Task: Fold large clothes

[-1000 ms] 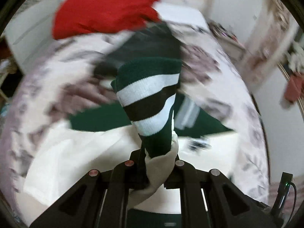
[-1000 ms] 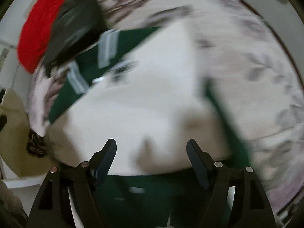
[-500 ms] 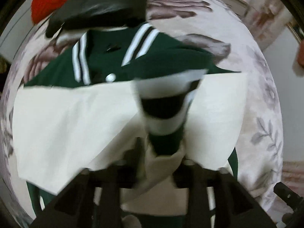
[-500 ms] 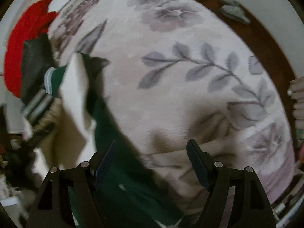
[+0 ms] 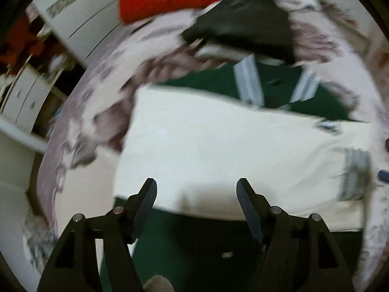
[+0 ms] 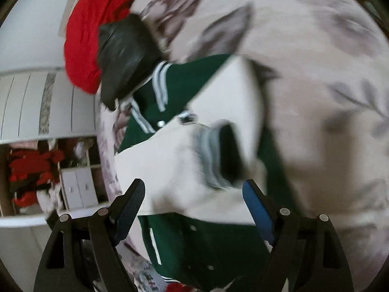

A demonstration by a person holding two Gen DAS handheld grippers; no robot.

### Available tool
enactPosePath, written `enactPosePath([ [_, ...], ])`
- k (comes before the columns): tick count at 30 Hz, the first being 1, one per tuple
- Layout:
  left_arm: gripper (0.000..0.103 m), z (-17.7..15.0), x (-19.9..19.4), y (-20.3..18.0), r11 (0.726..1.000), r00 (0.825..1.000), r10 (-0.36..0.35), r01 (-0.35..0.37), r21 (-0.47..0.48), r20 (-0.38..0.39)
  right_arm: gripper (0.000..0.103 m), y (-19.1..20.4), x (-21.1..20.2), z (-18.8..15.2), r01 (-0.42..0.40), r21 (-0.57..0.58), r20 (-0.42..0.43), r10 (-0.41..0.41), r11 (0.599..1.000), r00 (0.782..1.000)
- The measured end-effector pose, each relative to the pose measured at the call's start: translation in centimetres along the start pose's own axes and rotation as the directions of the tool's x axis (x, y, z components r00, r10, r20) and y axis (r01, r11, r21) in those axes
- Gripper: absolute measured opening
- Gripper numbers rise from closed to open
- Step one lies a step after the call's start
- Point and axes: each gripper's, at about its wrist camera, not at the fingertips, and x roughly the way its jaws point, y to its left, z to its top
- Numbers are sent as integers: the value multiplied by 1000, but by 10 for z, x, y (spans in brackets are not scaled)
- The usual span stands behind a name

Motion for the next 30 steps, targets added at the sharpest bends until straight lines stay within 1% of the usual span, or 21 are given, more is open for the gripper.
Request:
enactPosePath([
  [2, 66, -6, 20, 17, 998, 998, 43, -44, -35, -41, 84, 4, 33, 14, 69, -11, -59, -70, 998, 996],
  [4, 66, -12, 35, 29, 995, 995, 77, -81, -59, -68, 84, 0, 62, 21, 111, -5, -132, -111, 994, 985],
  [5, 66, -14, 40, 35, 993, 994, 85, -90, -70, -72, 80, -2, 74, 23, 120, 2, -161, -118, 993, 980],
  [6, 66, -17, 42, 42, 992, 993, 93, -98, -80, -71, 49, -3, 82, 24, 108, 6, -168, -105, 994, 980],
  [7, 66, -19, 44, 45, 991, 993, 98, -104, -84, -71, 9, -2, 88, 24, 106, -7, -176, -106, 994, 979],
  [8, 66, -21, 45, 49, 990, 992, 102, -108, -88, -71, 3, 4, 93, 23, 146, -51, -170, -153, 988, 973],
  [10, 66, -27, 44, 59, 989, 993, 99, -106, -105, -71, 2, 16, 87, 23, 259, -147, -59, -270, 955, 961],
  [11, 66, -33, 46, 66, 988, 992, 92, -101, -113, -83, 2, 11, 83, 26, 308, -134, -25, -314, 942, 949],
  [12, 66, -37, 47, 71, 988, 992, 87, -98, -118, -95, 3, 1, 81, 30, 334, -88, -26, -337, 938, 941],
  [14, 66, -51, 44, 86, 988, 990, 79, -93, -124, -115, 4, -14, 76, 27, 305, -2, -76, -304, 952, 950],
  [15, 66, -57, 42, 93, 988, 989, 85, -99, -118, -121, 7, -14, 69, 17, 271, 27, -96, -267, 962, 959],
  [17, 66, -78, 31, 110, 988, 986, 114, -126, -91, -125, 22, -2, 55, -13, 273, -7, -113, -272, 962, 956],
  [18, 66, -91, 25, 118, 986, 982, 140, -150, -69, -127, 42, 10, 47, -42, 293, -45, -112, -296, 955, 949],
  [19, 66, -103, 20, 125, 985, 978, 161, -168, -49, -130, 53, 19, 45, -64, 309, -71, -114, -315, 948, 942],
  [21, 66, -131, 16, 140, 980, 970, 197, -200, -8, -143, 53, 36, 54, -125, 337, -114, -159, -352, 935, 922],
  [22, 66, -143, 17, 146, 977, 965, 213, -214, 12, -156, 53, 38, 69, -156, 345, -110, -213, -361, 932, 908],
  [23, 66, -156, 19, 151, 975, 960, 222, -221, 26, -170, 53, 37, 80, -176, 335, -92, -259, -347, 938, 901],
  [24, 66, -169, 21, 156, 973, 953, 233, -230, 38, -193, 53, 35, 105, -208, 317, -51, -330, -315, 947, 890],
  [26, 66, -191, 28, 164, 972, 941, 233, -231, 40, -243, 53, 33, 137, -245, 351, -45, -373, -341, 935, 863],
  [29, 66, -207, 32, 175, 976, 934, 206, -218, -9, -292, 53, 33, 174, -283, 395, -83, -422, -391, 915, 818],
  [30, 66, -211, 33, 178, 977, 932, 192, -211, -30, -307, 53, 32, 184, -291, 429, -118, -430, -436, 896, 791],
])
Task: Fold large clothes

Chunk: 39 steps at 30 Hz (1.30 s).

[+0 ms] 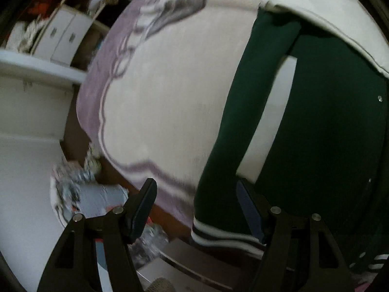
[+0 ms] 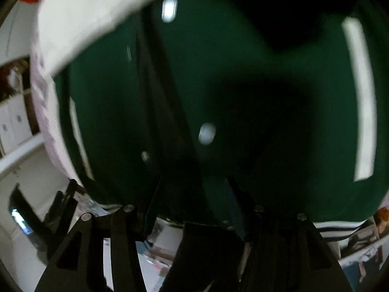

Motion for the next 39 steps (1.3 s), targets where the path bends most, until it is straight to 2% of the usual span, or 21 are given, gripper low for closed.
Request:
enactPosePath([
  [2, 66, -3, 2, 4, 999, 1000, -22, 21, -34, -19, 53, 1, 16, -2, 88, -8, -18, -88, 996, 996],
  [3, 66, -5, 2, 5, 999, 999, -28, 27, -46, -23, 46, -3, 22, -3, 99, 22, -14, -99, 995, 995],
  [4, 66, -7, 2, 6, 998, 999, -32, 31, -55, -22, 16, -5, 23, -4, 113, 49, -1, -113, 992, 994],
  [5, 66, -7, 0, 8, 997, 999, -36, 35, -63, -17, 11, -10, 22, -6, 108, 87, 16, -110, 990, 994],
  [9, 66, -7, -7, 17, 995, 999, -43, 44, -86, 15, 9, 3, 7, -24, 43, 99, 59, -49, 994, 997],
  [12, 66, -5, -7, 22, 996, 999, -23, 26, -84, 37, 8, 45, -10, -38, -32, -31, 111, 35, 999, 993],
  [14, 66, -5, -5, 23, 997, 999, -15, 18, -76, 35, 9, 63, 0, -33, -24, -105, 79, 32, 994, 996],
  [17, 66, 0, -7, 26, 996, 999, -21, 25, -87, 49, 14, 48, 15, -16, -33, -69, -45, 30, 997, 999],
  [18, 66, 2, -9, 25, 996, 998, -14, 20, -86, 62, 24, 36, 2, -14, -102, -20, -42, 101, 995, 994],
  [19, 66, 5, -11, 22, 997, 997, -7, 13, -81, 74, 48, 28, -18, -14, -138, -11, 6, 138, 990, 990],
  [21, 66, 20, -11, 10, 998, 995, -7, 13, -66, 95, 68, 18, -66, -12, -120, -38, 140, 124, 992, 982],
  [25, 66, 71, -12, -35, 998, 989, -59, 63, -24, 139, 78, -4, -111, 11, -21, -81, 292, 44, 996, 955],
  [28, 66, 110, -24, -67, 995, 978, -105, 103, 16, 183, 78, -36, -102, 50, -207, 58, 166, 195, 977, 967],
  [29, 66, 118, -29, -73, 994, 973, -110, 107, 29, 201, 78, -49, -89, 62, -289, 151, 115, 273, 945, 955],
  [30, 66, 126, -36, -79, 993, 968, -114, 108, 43, 223, 78, -58, -72, 67, -384, 230, 75, 377, 894, 923],
  [32, 66, 137, -46, -86, 992, 961, -120, 107, 68, 248, 78, -72, -68, 74, -505, 302, 140, 486, 809, 863],
  [33, 66, 141, -50, -89, 991, 959, -124, 108, 78, 256, 78, -83, -86, 78, -589, 299, 249, 534, 751, 808],
  [34, 66, 144, -53, -91, 990, 957, -128, 110, 83, 260, 78, -93, -104, 80, -643, 282, 339, 553, 712, 761],
  [36, 66, 148, -55, -95, 989, 956, -135, 117, 86, 259, 78, -125, -152, 80, -739, 223, 540, 550, 635, 637],
  [38, 66, 148, -55, -102, 988, 959, -143, 124, 93, 245, 78, -154, -189, 75, -775, 194, 656, 508, 602, 559],
  [39, 66, 149, -54, -104, 987, 960, -145, 125, 97, 241, 78, -172, -214, 71, -751, 191, 722, 428, 632, 544],
])
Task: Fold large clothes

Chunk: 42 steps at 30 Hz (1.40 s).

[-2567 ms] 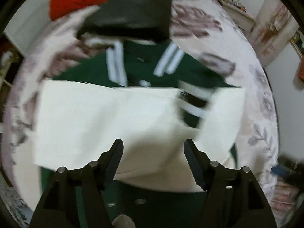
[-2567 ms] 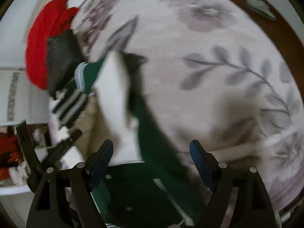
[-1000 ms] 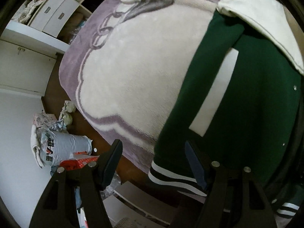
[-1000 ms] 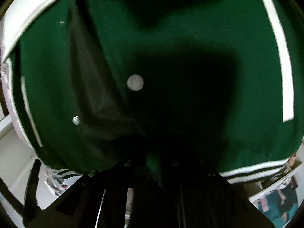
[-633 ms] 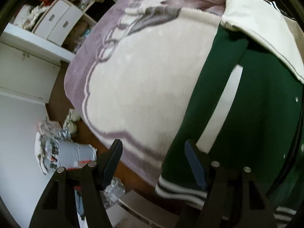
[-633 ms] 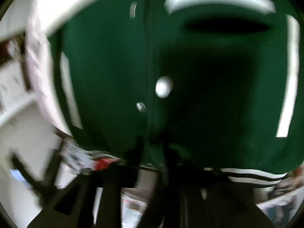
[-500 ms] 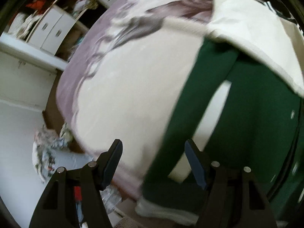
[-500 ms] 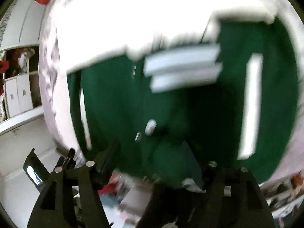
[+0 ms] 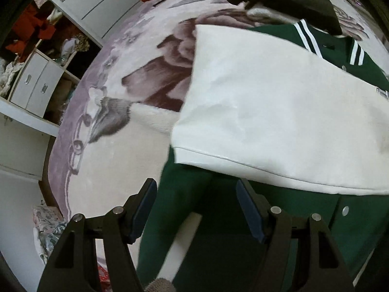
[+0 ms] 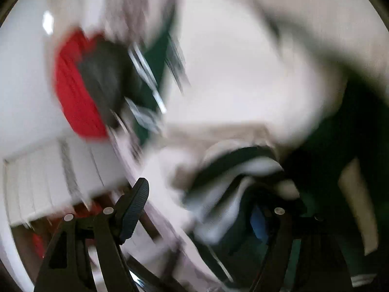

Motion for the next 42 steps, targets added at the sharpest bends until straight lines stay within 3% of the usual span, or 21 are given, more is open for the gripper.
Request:
enactPosePath([
  [2, 66, -1, 0, -5, 1000, 1000, -5, 5, 10, -2, 78, 7, -31, 21, 74, -62, 79, -69, 995, 994],
  [6, 66, -9, -4, -19, 999, 1000, -10, 10, 31, -4, 78, 17, -46, 37, 218, -194, 45, -213, 956, 976],
  [10, 66, -16, -7, -24, 999, 1000, -21, 21, 43, -3, 78, 18, -13, 17, 347, -341, -18, -375, 874, 927],
  [12, 66, -19, -12, -22, 999, 999, -31, 31, 36, 9, 78, 10, 8, -9, 377, -374, -66, -430, 847, 901],
  [14, 66, -26, -22, -17, 998, 998, -56, 56, 15, 16, 78, 5, -1, -13, 384, -409, -106, -461, 828, 881],
  [18, 66, -50, -39, -17, 995, 995, -95, 95, -6, -7, 78, -4, -49, -4, 423, -445, -144, -529, 789, 836],
  [21, 66, -76, -50, -29, 995, 994, -95, 94, -13, -48, 78, -19, -76, 17, 447, -432, -185, -563, 783, 806],
  [24, 66, -102, -57, -48, 998, 994, -64, 62, -26, -88, 78, -31, -77, 50, 436, -427, -224, -561, 792, 797],
  [28, 66, -139, -63, -77, 997, 990, 31, -40, -66, -136, 78, -33, -38, 98, 357, -478, -289, -527, 803, 799],
  [30, 66, -158, -61, -95, 991, 981, 84, -100, -84, -176, 78, -32, -19, 109, 315, -526, -314, -525, 790, 791],
  [33, 66, -180, -55, -117, 975, 959, 145, -180, -128, -244, 78, -30, 8, 101, 222, -627, -379, -541, 747, 751],
  [35, 66, -190, -50, -125, 963, 947, 137, -196, -185, -291, 78, -38, 34, 78, 170, -674, -445, -579, 719, 683],
  [37, 66, -195, -50, -133, 951, 941, 118, -199, -236, -318, 78, -47, 57, 56, 120, -713, -473, -601, 691, 645],
  [38, 66, -196, -53, -137, 948, 941, 115, -199, -246, -318, 77, -53, 68, 48, 119, -733, -461, -618, 670, 636],
  [40, 66, -195, -61, -148, 950, 942, 125, -204, -238, -310, 54, -66, 77, 41, 139, -772, -404, -647, 621, 647],
  [41, 66, -195, -65, -154, 952, 945, 121, -198, -236, -305, 54, -77, 77, 44, 161, -786, -369, -661, 597, 653],
  [42, 66, -195, -67, -158, 954, 945, 118, -193, -230, -304, 54, -90, 74, 53, 195, -771, -352, -661, 606, 662],
])
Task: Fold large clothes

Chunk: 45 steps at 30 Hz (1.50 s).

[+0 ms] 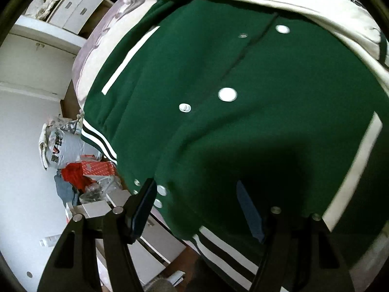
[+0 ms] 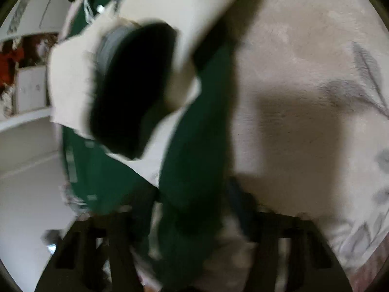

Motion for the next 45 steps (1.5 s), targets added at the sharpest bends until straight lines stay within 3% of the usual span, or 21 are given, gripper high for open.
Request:
enactPosePath([
  [2, 66, -7, -4, -9, 1000, 1000, -10, 10, 22, 4, 47, -27, 2, -4, 16, 54, 10, -17, 998, 1000],
  [4, 66, -14, -11, -21, 997, 999, -35, 35, 66, -1, 45, -36, 1, -4, -15, 67, -12, 15, 998, 1000],
  [7, 66, -33, -30, -33, 980, 987, -158, 156, 122, 3, 48, -34, -14, 1, -42, 76, -91, 48, 996, 995],
  [10, 66, -62, -53, -58, 926, 950, -310, 308, 218, -28, 53, -46, -50, 2, -107, 76, -103, 115, 991, 988],
  [13, 66, -92, -58, -84, 860, 917, -388, 398, 319, -97, 59, -76, -87, 2, -156, 97, -75, 163, 983, 984],
  [16, 66, -114, -48, -110, 838, 930, -351, 362, 409, -105, 63, -106, -106, 9, -187, 119, -59, 195, 975, 979],
  [18, 66, -119, -33, -125, 838, 955, -287, 290, 463, -79, 64, -121, -113, 19, -198, 107, -50, 204, 974, 978],
  [20, 66, -115, -18, -130, 850, 967, -246, 250, 464, -71, 65, -131, -112, 31, -224, 92, -42, 229, 970, 973],
  [26, 65, -91, 0, -132, 869, 974, -219, 218, 443, -50, 72, -124, -97, 70, -371, 76, -3, 373, 925, 928],
  [30, 22, -79, -6, -115, 896, 969, -248, 232, 379, -6, 73, -103, -79, 100, -432, 69, 19, 431, 899, 902],
  [31, 17, -77, -9, -110, 901, 969, -249, 227, 370, 12, 73, -98, -76, 107, -451, 69, 29, 450, 890, 892],
  [35, 15, -70, -32, -83, 911, 959, -272, 232, 341, 76, 73, -76, -59, 137, -514, 73, 67, 510, 855, 858],
  [39, 14, -64, -63, -62, 921, 952, -273, 217, 324, 138, 72, -58, -37, 155, -528, 124, 51, 526, 840, 849],
  [41, 14, -59, -72, -52, 927, 950, -269, 211, 309, 158, 46, -43, -35, 155, -520, 106, 88, 513, 848, 854],
  [42, 14, -60, -77, -50, 930, 949, -268, 210, 301, 167, 25, -33, -36, 154, -503, 94, 106, 494, 859, 863],
  [43, 14, -57, -81, -45, 933, 948, -266, 207, 294, 177, 18, -24, -38, 153, -494, 90, 122, 483, 865, 867],
  [45, 14, -53, -90, -33, 940, 945, -260, 201, 274, 199, 16, -2, -51, 149, -451, 70, 155, 437, 890, 886],
])
